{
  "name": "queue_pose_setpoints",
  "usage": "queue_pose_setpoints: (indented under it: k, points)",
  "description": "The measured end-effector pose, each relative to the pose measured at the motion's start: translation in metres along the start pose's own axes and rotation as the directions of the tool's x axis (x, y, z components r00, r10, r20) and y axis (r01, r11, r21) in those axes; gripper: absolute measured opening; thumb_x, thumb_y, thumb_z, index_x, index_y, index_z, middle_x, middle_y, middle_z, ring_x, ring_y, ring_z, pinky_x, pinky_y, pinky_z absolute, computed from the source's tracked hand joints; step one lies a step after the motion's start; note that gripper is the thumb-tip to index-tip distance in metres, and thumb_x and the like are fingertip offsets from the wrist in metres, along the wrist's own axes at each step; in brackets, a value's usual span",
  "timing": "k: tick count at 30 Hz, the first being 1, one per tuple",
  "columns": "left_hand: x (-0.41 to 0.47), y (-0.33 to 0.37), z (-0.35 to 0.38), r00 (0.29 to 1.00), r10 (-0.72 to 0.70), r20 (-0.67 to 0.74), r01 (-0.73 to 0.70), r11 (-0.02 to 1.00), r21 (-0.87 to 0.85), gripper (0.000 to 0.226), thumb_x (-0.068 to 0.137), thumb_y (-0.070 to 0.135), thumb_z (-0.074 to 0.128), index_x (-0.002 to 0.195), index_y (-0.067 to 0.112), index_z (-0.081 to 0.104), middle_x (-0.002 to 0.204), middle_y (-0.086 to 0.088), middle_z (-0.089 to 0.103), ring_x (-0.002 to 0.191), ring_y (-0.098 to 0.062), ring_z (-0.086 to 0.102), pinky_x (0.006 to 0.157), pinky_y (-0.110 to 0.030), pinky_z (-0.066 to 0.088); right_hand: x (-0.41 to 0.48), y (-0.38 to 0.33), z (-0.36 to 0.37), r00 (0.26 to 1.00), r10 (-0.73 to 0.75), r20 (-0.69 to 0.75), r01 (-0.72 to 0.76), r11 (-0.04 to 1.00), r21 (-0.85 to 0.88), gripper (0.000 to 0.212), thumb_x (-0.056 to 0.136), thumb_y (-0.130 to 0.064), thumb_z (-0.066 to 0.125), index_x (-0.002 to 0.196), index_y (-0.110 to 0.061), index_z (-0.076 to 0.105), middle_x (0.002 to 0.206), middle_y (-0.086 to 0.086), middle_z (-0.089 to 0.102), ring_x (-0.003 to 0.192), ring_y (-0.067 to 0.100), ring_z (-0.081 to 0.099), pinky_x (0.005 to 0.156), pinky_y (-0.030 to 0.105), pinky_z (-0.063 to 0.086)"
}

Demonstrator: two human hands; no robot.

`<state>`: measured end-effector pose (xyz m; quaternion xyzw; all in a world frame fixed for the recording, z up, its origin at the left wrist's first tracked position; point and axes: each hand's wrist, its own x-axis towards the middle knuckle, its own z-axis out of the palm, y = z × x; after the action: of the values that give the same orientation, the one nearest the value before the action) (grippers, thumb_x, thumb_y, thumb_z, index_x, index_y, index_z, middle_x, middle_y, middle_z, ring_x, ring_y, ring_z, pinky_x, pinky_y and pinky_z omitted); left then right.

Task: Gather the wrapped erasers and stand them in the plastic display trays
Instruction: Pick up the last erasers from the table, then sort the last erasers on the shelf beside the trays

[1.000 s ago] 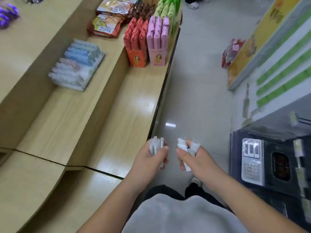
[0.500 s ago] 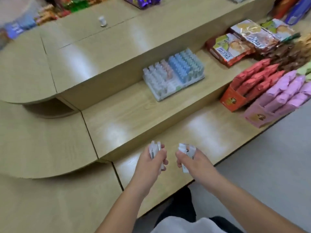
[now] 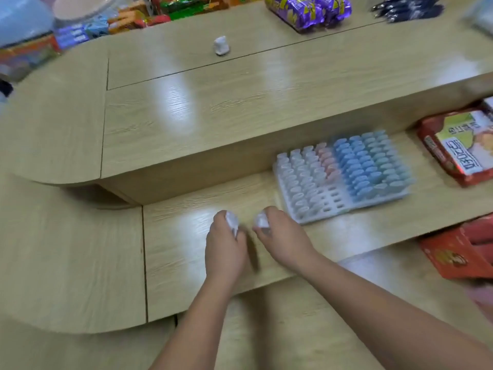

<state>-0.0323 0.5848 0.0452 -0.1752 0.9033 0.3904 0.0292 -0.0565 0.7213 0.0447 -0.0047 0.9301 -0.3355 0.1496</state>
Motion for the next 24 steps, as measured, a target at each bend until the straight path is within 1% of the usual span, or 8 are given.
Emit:
queue_pose_setpoints:
  k: [2,5,8,12,16,19,22,24]
  points:
    - [0.026,-0.005,0.017,0.997,0.015,-0.082,-0.003,0.989,0.15,0.031,0.087,0.014,0.059,0.118,0.013,0.053,0.106,-0.007,0.062,0.101,-0.033,0.056,0.079,-0.04,0.042,0.022,-0.001,0.013,0.992,-0.087,-0.096,0.076,0.991,-0.108,0.019,0.088,-0.037,0.051,0.102,-0.024,0.05,0.097,-0.001,0.063,0.091,0.023,0.062,0.072,0.037,0.05]
    - [0.042,-0.012,0.032,0.978,0.075,-0.195,-0.008,0.946,0.325,0.057,0.081,0.015,0.07,0.134,0.01,0.051,0.12,-0.014,0.06,0.111,-0.037,0.053,0.092,-0.044,0.039,0.039,0.0,0.032,0.962,-0.186,-0.202,0.129,0.955,-0.266,0.043,0.078,-0.024,0.067,0.119,-0.016,0.055,0.097,0.003,0.064,0.088,0.026,0.061,0.074,0.036,0.051]
    - [0.046,-0.027,0.038,0.949,0.11,-0.295,-0.016,0.952,0.306,0.058,0.081,0.03,0.065,0.134,0.011,0.051,0.126,-0.014,0.058,0.119,-0.034,0.048,0.096,-0.049,0.04,0.051,0.003,0.044,0.939,-0.174,-0.296,0.089,0.956,-0.28,0.056,0.076,-0.031,0.072,0.126,-0.013,0.053,0.1,0.003,0.06,0.089,0.025,0.056,0.076,0.035,0.05]
    - [0.046,-0.041,0.037,0.954,0.132,-0.271,-0.078,0.976,0.202,0.065,0.086,0.044,0.042,0.144,0.013,0.041,0.147,-0.008,0.047,0.143,-0.03,0.032,0.113,-0.047,0.029,0.054,-0.001,0.047,0.932,-0.186,-0.31,0.121,0.969,-0.218,0.07,0.076,-0.048,0.059,0.135,-0.012,0.049,0.115,0.003,0.057,0.101,0.025,0.052,0.087,0.037,0.049]
    - [0.038,-0.046,0.025,0.977,0.141,-0.16,-0.136,0.99,0.043,0.074,0.084,0.05,0.048,0.152,0.037,0.021,0.164,0.009,0.018,0.153,-0.01,-0.005,0.12,-0.042,0.014,0.053,0.004,0.038,0.961,-0.193,-0.197,0.16,0.972,-0.172,0.089,0.07,-0.052,0.07,0.144,-0.015,0.036,0.126,0.003,0.051,0.114,0.025,0.049,0.098,0.035,0.043]
    - [0.032,-0.048,0.015,0.984,0.14,-0.105,-0.142,0.99,-0.01,0.077,0.08,0.054,0.053,0.146,0.058,0.013,0.163,0.022,0.007,0.151,-0.006,-0.015,0.121,-0.049,0.014,0.049,0.006,0.021,0.975,-0.217,-0.043,0.213,0.973,-0.094,0.101,0.074,-0.055,0.07,0.153,-0.022,0.018,0.143,-0.002,0.032,0.132,0.016,0.031,0.107,0.022,0.023]
    - [0.026,-0.052,0.014,0.974,0.188,-0.126,-0.186,0.982,0.031,0.065,0.083,0.047,0.052,0.144,0.047,0.031,0.164,0.018,0.011,0.153,-0.013,-0.011,0.119,-0.057,0.017,0.044,0.008,-0.004,0.952,-0.271,0.144,0.278,0.96,-0.029,0.106,0.083,-0.046,0.07,0.154,-0.033,-0.007,0.156,-0.016,-0.004,0.145,0.004,0.002,0.113,0.017,0.01]
    - [0.019,-0.052,0.016,0.961,0.226,-0.157,-0.221,0.974,0.05,0.053,0.087,0.044,0.053,0.138,0.032,0.048,0.163,0.009,0.019,0.154,-0.021,-0.005,0.116,-0.058,0.021,0.036,0.01,-0.02,0.939,-0.282,0.196,0.303,0.949,-0.09,0.1,0.091,-0.04,0.063,0.151,-0.037,-0.017,0.156,-0.02,-0.022,0.148,0.003,-0.006,0.112,0.018,0.013]
